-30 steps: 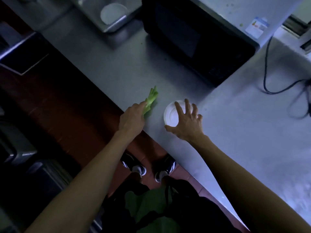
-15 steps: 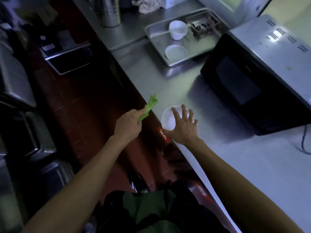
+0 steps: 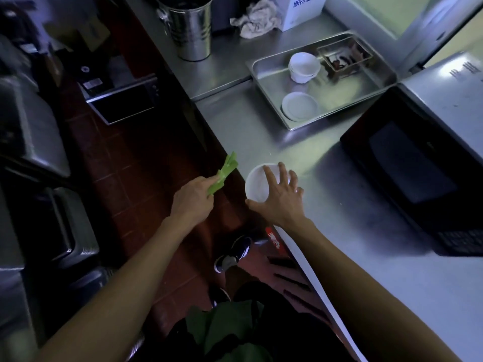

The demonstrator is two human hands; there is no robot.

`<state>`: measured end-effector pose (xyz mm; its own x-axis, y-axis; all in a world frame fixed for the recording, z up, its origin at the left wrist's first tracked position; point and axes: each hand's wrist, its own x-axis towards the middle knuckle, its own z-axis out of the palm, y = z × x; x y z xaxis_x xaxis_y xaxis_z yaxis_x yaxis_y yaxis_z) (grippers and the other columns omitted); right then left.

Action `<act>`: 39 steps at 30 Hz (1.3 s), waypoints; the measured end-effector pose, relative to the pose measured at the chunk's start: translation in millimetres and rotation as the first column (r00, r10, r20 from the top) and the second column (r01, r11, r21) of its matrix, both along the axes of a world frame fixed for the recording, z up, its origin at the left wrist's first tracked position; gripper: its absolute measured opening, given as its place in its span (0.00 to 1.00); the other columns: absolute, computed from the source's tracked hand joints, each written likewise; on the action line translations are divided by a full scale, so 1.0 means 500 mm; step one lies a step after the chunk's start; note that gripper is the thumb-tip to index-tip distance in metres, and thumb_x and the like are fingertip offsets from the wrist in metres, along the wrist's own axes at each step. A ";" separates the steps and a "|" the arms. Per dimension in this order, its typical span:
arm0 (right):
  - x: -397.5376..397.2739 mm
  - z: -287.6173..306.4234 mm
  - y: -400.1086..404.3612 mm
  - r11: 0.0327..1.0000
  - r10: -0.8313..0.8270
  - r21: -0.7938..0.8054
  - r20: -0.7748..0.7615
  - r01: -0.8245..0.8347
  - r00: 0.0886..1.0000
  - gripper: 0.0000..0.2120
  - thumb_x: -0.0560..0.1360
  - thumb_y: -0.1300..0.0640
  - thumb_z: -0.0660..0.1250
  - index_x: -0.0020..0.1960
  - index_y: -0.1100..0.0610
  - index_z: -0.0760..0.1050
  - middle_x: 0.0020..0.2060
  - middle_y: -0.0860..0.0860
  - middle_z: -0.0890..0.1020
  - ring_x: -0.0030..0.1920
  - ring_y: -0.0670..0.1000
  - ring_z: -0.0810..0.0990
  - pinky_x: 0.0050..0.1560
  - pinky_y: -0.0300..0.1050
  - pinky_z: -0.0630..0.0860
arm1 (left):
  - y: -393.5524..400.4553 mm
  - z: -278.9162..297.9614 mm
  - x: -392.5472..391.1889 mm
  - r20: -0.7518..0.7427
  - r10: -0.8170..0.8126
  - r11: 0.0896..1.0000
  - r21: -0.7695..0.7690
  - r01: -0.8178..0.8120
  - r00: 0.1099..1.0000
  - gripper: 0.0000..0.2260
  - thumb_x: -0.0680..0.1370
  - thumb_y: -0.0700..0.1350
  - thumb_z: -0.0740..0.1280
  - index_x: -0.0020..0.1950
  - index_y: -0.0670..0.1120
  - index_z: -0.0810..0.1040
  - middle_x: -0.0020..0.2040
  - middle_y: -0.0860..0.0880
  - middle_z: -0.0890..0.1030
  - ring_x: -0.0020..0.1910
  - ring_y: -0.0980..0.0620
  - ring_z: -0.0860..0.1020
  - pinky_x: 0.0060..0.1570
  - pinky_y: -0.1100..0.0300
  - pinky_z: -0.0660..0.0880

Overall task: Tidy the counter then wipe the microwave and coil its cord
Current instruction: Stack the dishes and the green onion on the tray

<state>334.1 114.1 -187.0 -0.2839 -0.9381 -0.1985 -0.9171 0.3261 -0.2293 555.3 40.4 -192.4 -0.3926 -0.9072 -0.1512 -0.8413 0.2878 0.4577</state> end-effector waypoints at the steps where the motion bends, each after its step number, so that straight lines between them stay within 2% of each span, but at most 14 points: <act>1: -0.008 -0.006 -0.023 1.000 -0.005 -0.007 0.009 0.005 1.000 0.50 0.63 0.26 0.64 0.77 0.46 0.52 0.79 0.54 0.51 0.76 0.65 0.52 0.65 0.69 0.65 | -0.023 -0.001 -0.004 0.012 0.002 1.000 0.002 -0.002 1.000 0.26 0.76 0.42 0.66 0.71 0.61 0.70 0.56 0.55 0.78 0.51 0.46 0.79 0.47 0.50 0.77; 6: -0.073 -0.012 -0.143 0.998 -0.058 -0.023 0.060 0.060 0.996 0.51 0.64 0.25 0.65 0.78 0.46 0.51 0.79 0.54 0.51 0.76 0.66 0.52 0.67 0.70 0.64 | -0.155 0.016 -0.040 0.073 -0.024 0.999 -0.024 0.026 0.997 0.25 0.76 0.43 0.65 0.71 0.62 0.70 0.57 0.55 0.79 0.52 0.46 0.79 0.46 0.51 0.76; 11: -0.148 0.009 -0.250 0.985 -0.129 -0.101 0.119 0.141 0.984 0.51 0.63 0.26 0.67 0.78 0.45 0.51 0.79 0.54 0.50 0.76 0.66 0.53 0.65 0.69 0.65 | -0.279 0.046 -0.115 0.069 -0.071 0.997 -0.037 0.074 0.995 0.25 0.77 0.42 0.66 0.71 0.60 0.71 0.55 0.53 0.79 0.52 0.45 0.79 0.46 0.52 0.75; 16: -0.222 0.040 -0.307 0.972 -0.187 -0.127 0.107 0.200 0.977 0.50 0.63 0.28 0.69 0.78 0.45 0.52 0.79 0.53 0.50 0.75 0.65 0.53 0.65 0.68 0.66 | -0.355 0.069 -0.207 0.048 -0.137 0.990 -0.031 0.138 0.989 0.26 0.76 0.40 0.64 0.72 0.59 0.72 0.61 0.49 0.79 0.56 0.43 0.78 0.51 0.53 0.76; 21: -0.298 0.055 -0.335 0.963 -0.236 -0.114 0.078 0.243 0.969 0.50 0.65 0.30 0.69 0.78 0.45 0.50 0.79 0.53 0.49 0.76 0.66 0.51 0.67 0.68 0.64 | -0.428 0.097 -0.293 0.043 -0.229 0.973 -0.034 0.230 0.973 0.27 0.75 0.40 0.63 0.73 0.58 0.71 0.65 0.47 0.78 0.60 0.41 0.77 0.56 0.47 0.77; 25: -0.343 0.052 -0.359 0.951 -0.292 -0.086 0.059 0.296 0.955 0.49 0.66 0.30 0.68 0.78 0.45 0.51 0.80 0.52 0.46 0.77 0.65 0.49 0.68 0.67 0.63 | -0.476 0.109 -0.369 0.009 -0.308 0.951 -0.024 0.308 0.951 0.26 0.75 0.40 0.63 0.72 0.58 0.71 0.59 0.45 0.79 0.56 0.40 0.78 0.53 0.45 0.77; 29: -0.369 0.044 -0.390 0.942 -0.323 -0.084 0.038 0.326 0.945 0.49 0.64 0.29 0.68 0.78 0.45 0.52 0.79 0.53 0.47 0.77 0.65 0.50 0.67 0.67 0.63 | -0.536 0.106 -0.433 -0.028 -0.387 0.921 -0.069 0.384 0.922 0.24 0.77 0.40 0.66 0.73 0.52 0.72 0.61 0.45 0.80 0.57 0.41 0.78 0.54 0.46 0.77; 32: -0.382 0.031 -0.423 0.932 -0.351 -0.084 0.025 0.352 0.936 0.50 0.64 0.28 0.68 0.78 0.44 0.52 0.80 0.53 0.48 0.77 0.64 0.51 0.68 0.67 0.63 | -0.590 0.097 -0.477 -0.034 -0.421 0.906 -0.073 0.418 0.907 0.24 0.77 0.40 0.66 0.72 0.55 0.72 0.58 0.46 0.81 0.54 0.41 0.79 0.51 0.46 0.78; 37: -0.396 -0.001 -0.501 0.912 -0.407 -0.038 0.005 0.407 0.913 0.52 0.64 0.28 0.69 0.79 0.45 0.51 0.80 0.54 0.49 0.77 0.65 0.51 0.68 0.70 0.63 | -0.689 0.067 -0.542 -0.084 -0.453 0.892 -0.043 0.451 0.888 0.25 0.75 0.41 0.64 0.69 0.61 0.69 0.54 0.50 0.80 0.49 0.45 0.80 0.43 0.55 0.77; 39: -0.395 -0.016 -0.533 0.891 -0.454 0.000 0.006 0.454 0.891 0.52 0.64 0.28 0.69 0.79 0.45 0.51 0.80 0.53 0.48 0.77 0.65 0.51 0.69 0.69 0.62 | -0.727 0.059 -0.565 -0.113 -0.490 0.871 -0.040 0.489 0.864 0.25 0.75 0.42 0.63 0.69 0.61 0.68 0.51 0.50 0.80 0.48 0.45 0.79 0.42 0.55 0.76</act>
